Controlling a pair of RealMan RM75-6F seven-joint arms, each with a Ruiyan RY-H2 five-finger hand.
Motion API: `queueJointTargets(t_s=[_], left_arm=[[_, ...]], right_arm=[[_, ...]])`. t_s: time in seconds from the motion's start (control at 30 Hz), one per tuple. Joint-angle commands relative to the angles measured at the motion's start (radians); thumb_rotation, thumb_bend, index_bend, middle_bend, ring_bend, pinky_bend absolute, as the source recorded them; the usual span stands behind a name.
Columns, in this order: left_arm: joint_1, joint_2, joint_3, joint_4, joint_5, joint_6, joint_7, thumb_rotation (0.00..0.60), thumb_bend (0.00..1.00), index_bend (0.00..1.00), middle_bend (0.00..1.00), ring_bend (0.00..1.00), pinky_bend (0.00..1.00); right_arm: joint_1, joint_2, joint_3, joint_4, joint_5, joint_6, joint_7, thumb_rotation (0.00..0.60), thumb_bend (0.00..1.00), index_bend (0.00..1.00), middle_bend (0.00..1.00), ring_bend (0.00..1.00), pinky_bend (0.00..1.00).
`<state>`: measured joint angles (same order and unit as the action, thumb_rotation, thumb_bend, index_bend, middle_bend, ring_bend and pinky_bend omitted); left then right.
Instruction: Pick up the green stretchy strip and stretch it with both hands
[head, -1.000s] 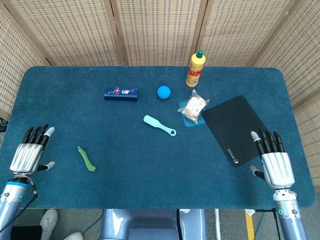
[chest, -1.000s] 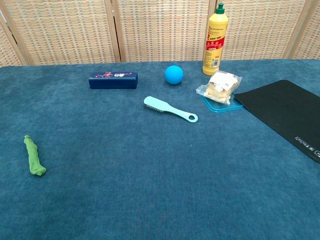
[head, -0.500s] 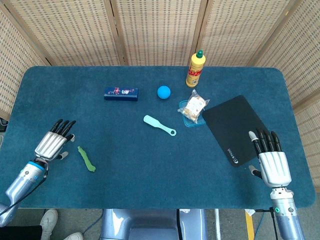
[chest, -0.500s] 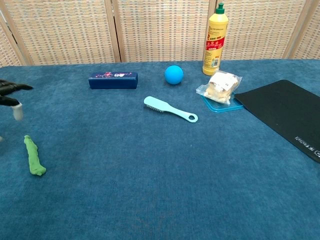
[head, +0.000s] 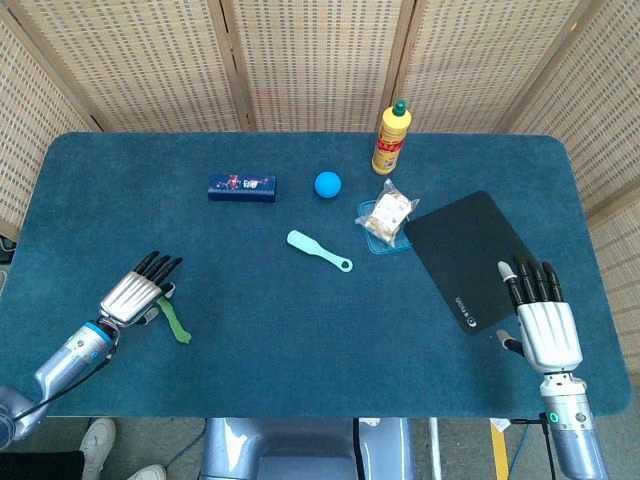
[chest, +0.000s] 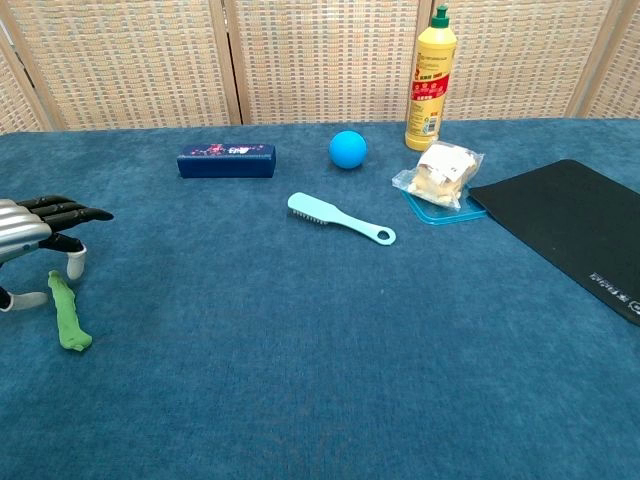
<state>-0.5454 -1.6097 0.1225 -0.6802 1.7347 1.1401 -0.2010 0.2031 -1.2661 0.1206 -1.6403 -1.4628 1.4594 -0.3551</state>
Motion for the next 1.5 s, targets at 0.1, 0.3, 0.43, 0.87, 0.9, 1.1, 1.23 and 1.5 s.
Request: queueJointTargets(t_s=[0.1, 0.3, 0.43, 0.87, 0.9, 1.1, 1.23, 1.5], left_arm=[[-0.003, -0.005, 0.003, 0.008, 0.0, 0.006, -0.004, 0.6, 0.35, 0.46, 0.0, 0.0, 0.0], [-0.008, -0.008, 0.006, 0.005, 0.0, 0.011, -0.001, 0.6, 0.35, 0.5, 0.0, 0.0, 0.0], [-0.012, -0.012, 0.008, 0.002, -0.002, 0.008, 0.02, 0.6, 0.35, 0.52, 0.0, 0.0, 0.0], [-0.021, -0.008, 0.008, -0.019, -0.016, -0.006, 0.05, 0.6, 0.35, 0.53, 0.0, 0.0, 0.0], [-0.022, -0.008, 0.008, -0.02, -0.017, -0.007, 0.052, 0.6, 0.35, 0.53, 0.0, 0.0, 0.0], [-0.024, -0.011, 0.006, -0.025, -0.025, -0.011, 0.06, 0.6, 0.4, 0.57, 0.0, 0.0, 0.0], [-0.026, -0.012, 0.007, -0.029, -0.03, -0.021, 0.069, 0.6, 0.41, 0.61, 0.0, 0.0, 0.0], [-0.027, -0.008, 0.006, -0.042, -0.04, -0.03, 0.079, 0.6, 0.42, 0.68, 0.0, 0.0, 0.0]], right_arm=[[0.0, 0.002, 0.0, 0.0, 0.001, -0.001, 0.005, 0.6, 0.0, 0.0, 0.0, 0.0, 0.0], [0.001, 0.005, 0.0, -0.002, 0.002, -0.005, 0.012, 0.6, 0.0, 0.0, 0.0, 0.0, 0.0], [0.0, 0.01, -0.002, -0.005, -0.001, -0.006, 0.019, 0.6, 0.0, 0.0, 0.0, 0.0, 0.0], [-0.001, 0.016, -0.004, -0.012, -0.003, -0.007, 0.024, 0.6, 0.0, 0.0, 0.0, 0.0, 0.0], [-0.001, 0.016, -0.004, -0.013, -0.004, -0.007, 0.025, 0.6, 0.0, 0.0, 0.0, 0.0, 0.0], [-0.002, 0.019, -0.005, -0.013, -0.006, -0.006, 0.03, 0.6, 0.0, 0.0, 0.0, 0.0, 0.0], [-0.002, 0.021, -0.005, -0.015, -0.011, -0.003, 0.036, 0.6, 0.0, 0.0, 0.0, 0.0, 0.0], [-0.003, 0.024, -0.005, -0.019, -0.014, -0.002, 0.042, 0.6, 0.0, 0.0, 0.0, 0.0, 0.0]])
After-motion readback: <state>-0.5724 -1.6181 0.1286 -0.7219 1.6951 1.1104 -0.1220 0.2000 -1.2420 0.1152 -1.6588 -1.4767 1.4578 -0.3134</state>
